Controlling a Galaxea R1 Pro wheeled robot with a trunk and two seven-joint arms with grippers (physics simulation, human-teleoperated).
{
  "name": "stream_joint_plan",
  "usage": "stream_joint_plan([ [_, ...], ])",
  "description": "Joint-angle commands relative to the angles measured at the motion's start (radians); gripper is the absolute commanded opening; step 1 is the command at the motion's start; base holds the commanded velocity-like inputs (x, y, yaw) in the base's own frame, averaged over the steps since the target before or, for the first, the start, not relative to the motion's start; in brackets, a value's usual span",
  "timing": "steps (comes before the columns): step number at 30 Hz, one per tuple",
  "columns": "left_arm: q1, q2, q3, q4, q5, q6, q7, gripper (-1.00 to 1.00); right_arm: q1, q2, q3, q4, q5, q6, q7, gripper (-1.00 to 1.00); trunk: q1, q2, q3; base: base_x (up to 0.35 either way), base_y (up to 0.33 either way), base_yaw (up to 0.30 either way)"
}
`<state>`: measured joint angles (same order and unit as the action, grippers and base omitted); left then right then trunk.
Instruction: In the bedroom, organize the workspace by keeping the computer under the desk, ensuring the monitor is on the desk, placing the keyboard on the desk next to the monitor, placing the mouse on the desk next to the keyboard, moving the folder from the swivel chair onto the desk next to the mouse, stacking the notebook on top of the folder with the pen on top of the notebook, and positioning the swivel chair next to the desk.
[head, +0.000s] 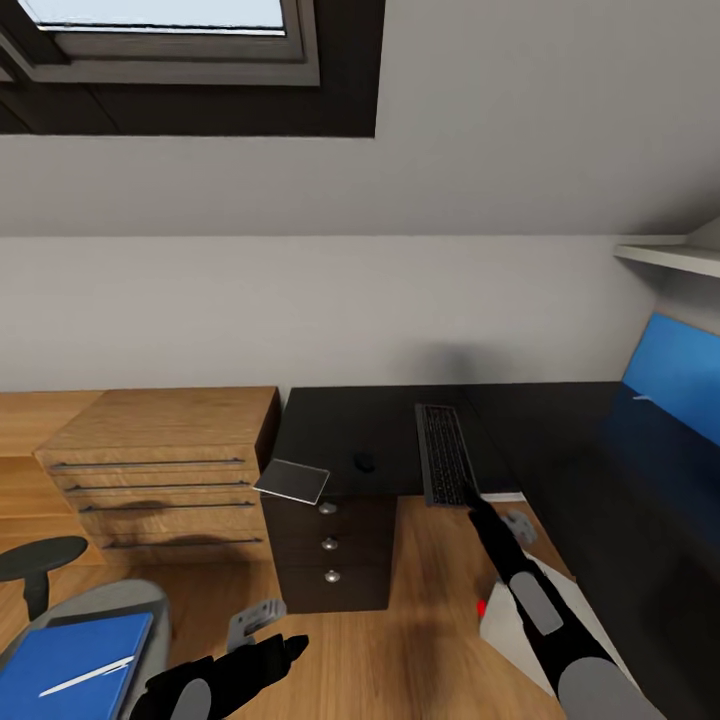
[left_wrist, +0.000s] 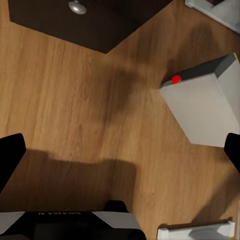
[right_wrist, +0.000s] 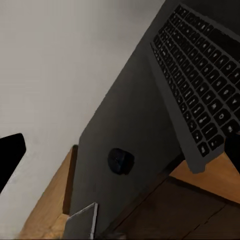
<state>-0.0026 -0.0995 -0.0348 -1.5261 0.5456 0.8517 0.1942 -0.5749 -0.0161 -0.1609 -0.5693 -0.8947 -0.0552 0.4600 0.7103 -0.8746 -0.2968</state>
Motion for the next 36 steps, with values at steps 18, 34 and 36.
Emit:
stream_joint_plan([
  [18, 0.0, 0.0, -0.01, 0.024, 0.013, 0.001, 0.014, 1.0, -0.001, -0.078, -0.002, 0.038, -0.25, 0.246, 0.112, 1.0, 0.069, -0.127, -0.058, 0.0, 0.0, 0.0],
  [34, 0.0, 0.0, -0.01, 0.026, 0.013, 0.0, 0.014, 1.0, 0.0, -0.077, 0.0, 0.079, -0.247, 0.242, 0.111, 1.0, 0.131, -0.239, -0.108, 0.0, 0.0, 0.0],
  [36, 0.0, 0.0, -0.01, 0.026, 0.013, 0.0, 0.014, 1.0, -0.001, -0.077, 0.0, 0.08, -0.247, 0.242, 0.111, 1.0, 0.138, -0.253, -0.114, 0.0, 0.0, 0.0],
])
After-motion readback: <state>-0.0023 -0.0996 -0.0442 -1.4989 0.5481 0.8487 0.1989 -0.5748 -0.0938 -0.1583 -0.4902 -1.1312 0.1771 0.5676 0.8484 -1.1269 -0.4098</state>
